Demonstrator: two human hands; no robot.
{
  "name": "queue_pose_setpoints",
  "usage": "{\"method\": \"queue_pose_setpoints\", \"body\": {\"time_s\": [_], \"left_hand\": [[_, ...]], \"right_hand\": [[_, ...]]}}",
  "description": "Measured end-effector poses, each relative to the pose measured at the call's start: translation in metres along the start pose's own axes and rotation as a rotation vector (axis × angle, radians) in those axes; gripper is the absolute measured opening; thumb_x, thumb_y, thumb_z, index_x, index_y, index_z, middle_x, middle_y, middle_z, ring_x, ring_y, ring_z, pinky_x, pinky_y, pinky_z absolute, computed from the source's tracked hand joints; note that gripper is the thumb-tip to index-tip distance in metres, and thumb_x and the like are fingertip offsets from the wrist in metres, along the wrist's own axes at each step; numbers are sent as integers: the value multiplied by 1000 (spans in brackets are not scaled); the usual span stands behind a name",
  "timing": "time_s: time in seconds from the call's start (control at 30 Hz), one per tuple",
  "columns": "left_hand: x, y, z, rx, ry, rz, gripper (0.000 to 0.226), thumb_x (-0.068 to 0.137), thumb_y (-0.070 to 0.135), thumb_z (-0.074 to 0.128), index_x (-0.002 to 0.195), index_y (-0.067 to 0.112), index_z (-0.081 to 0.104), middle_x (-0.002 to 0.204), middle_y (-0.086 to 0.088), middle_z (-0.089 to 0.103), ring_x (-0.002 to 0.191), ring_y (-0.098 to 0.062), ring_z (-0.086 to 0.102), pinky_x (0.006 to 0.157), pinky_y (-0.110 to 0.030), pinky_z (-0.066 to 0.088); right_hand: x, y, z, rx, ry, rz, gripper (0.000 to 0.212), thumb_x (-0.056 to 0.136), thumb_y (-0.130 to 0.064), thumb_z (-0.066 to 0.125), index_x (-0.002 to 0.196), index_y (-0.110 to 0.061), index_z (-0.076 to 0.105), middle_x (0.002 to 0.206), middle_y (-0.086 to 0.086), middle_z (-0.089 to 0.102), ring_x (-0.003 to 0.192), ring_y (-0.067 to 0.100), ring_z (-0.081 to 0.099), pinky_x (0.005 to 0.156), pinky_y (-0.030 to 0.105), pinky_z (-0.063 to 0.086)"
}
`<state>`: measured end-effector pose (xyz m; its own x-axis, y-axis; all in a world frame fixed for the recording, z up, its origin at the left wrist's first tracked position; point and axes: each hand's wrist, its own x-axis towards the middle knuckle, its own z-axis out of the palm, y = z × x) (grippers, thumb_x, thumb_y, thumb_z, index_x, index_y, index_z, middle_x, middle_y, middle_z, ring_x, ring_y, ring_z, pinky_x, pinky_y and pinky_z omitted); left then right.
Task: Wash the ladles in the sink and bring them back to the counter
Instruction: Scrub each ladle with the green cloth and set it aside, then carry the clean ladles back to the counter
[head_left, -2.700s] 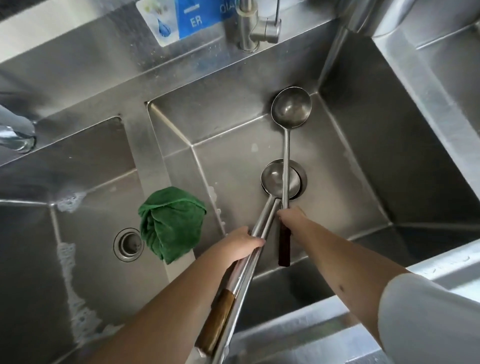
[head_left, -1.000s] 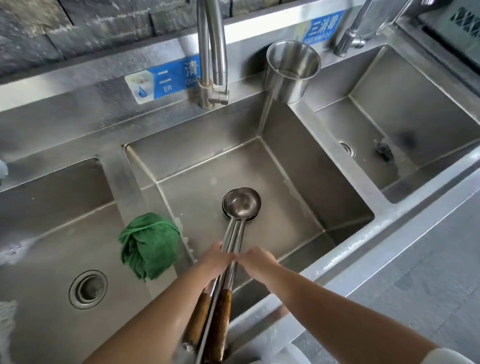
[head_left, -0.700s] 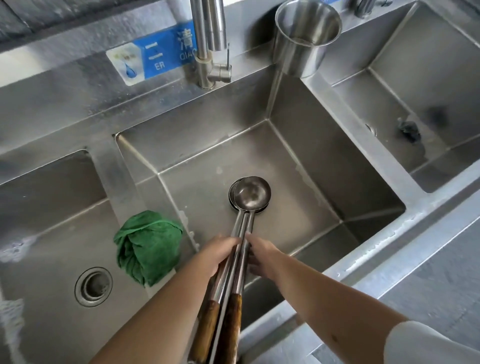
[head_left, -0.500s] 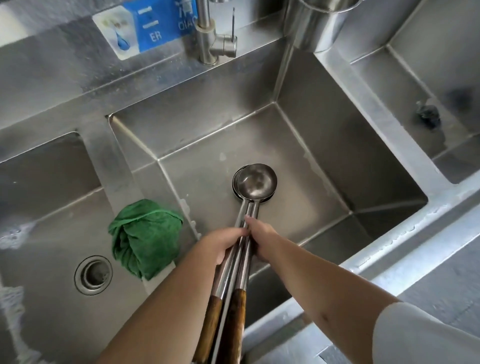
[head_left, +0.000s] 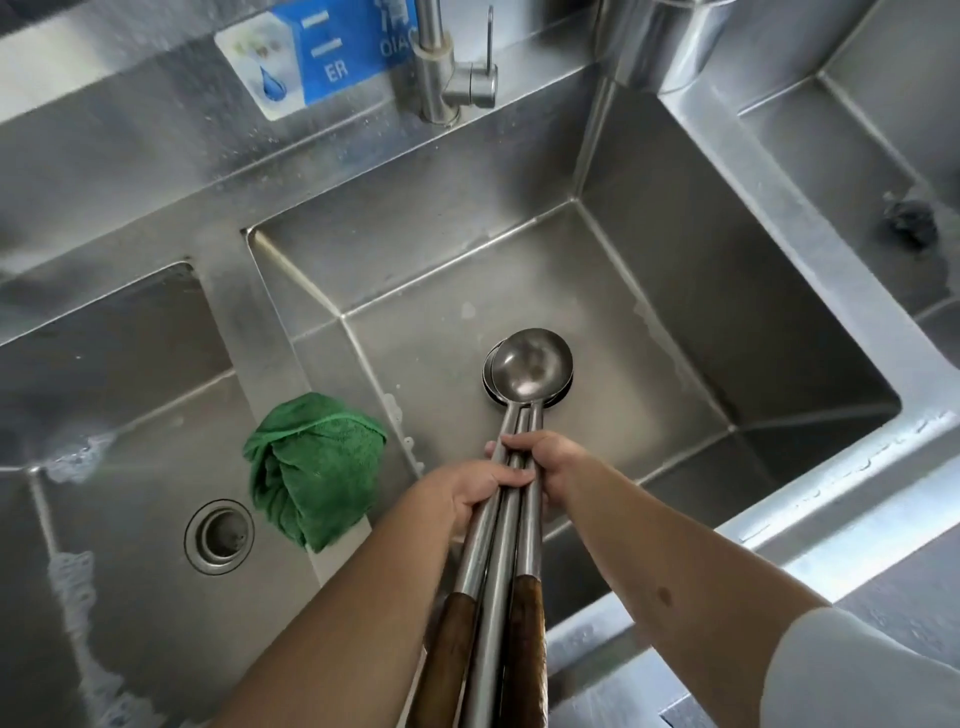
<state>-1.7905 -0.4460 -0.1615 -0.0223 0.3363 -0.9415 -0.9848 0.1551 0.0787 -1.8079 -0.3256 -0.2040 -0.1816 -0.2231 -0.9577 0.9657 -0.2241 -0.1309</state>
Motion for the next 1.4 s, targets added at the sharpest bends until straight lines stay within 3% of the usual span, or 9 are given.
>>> {"method": "queue_pose_setpoints", "body": {"time_s": [0.17,0.43,0.63,0.83,0.93,1.03,1.2,1.3,1.4], "left_hand": [[-34,-6,16,5,24,41,24,95,23,60,100,1,67,81,-10,73,67,-19,70,70,-30,56],[-114,-18,47,12,71,159,39,93,32,62,117,1,63,97,-9,69,81,-18,67,78,-27,56],[-175,-17,54,16,158,269,32,92,32,64,105,3,68,93,-8,70,71,-15,68,61,-23,55],[-230,-35,47,-55,251,421,48,85,33,72,119,-1,67,114,-15,72,87,-23,71,76,-31,58],[-261,-54,44,-100,256,478,41,89,31,69,114,-1,69,105,-12,73,82,-20,71,71,-29,58],[-281,-73,37,-110,266,537,28,91,29,66,105,5,69,95,-9,72,77,-17,69,71,-27,57],[-317,-117,20,-147,261,616,26,88,30,68,94,5,71,87,-11,73,78,-22,71,72,-30,58],[-338,-156,8,-161,339,611,26,92,30,65,91,5,71,78,-8,74,66,-17,70,63,-27,56],[-352,-203,-7,-193,411,652,25,91,28,67,94,4,71,79,-8,74,65,-17,70,61,-27,55]], "right_hand": [[-35,-1,4,-7,-44,10,28,97,-17,46,81,-1,63,68,11,66,75,25,61,77,38,51],[-116,-15,19,-97,-50,-39,18,94,-10,53,91,7,59,75,18,68,79,32,63,77,44,52],[-168,-28,51,-181,-122,-105,16,93,-9,55,90,6,60,78,19,66,77,32,64,72,43,53],[-214,-29,98,-336,-208,-177,17,92,-10,56,98,5,60,88,21,65,84,33,64,73,42,54],[-236,-19,122,-429,-229,-239,17,93,-11,56,86,3,62,79,18,66,75,31,64,66,38,54],[-256,-4,144,-493,-267,-280,17,92,-13,58,84,1,65,75,16,69,75,31,66,72,37,55],[-278,32,183,-576,-366,-326,20,93,-15,57,96,2,67,90,16,71,85,29,67,80,35,54],[-290,70,206,-615,-397,-326,19,93,-16,57,95,1,65,90,16,69,85,28,66,79,35,54],[-296,113,229,-704,-407,-300,22,92,-17,59,98,2,66,96,18,69,93,31,65,89,40,54]]}}
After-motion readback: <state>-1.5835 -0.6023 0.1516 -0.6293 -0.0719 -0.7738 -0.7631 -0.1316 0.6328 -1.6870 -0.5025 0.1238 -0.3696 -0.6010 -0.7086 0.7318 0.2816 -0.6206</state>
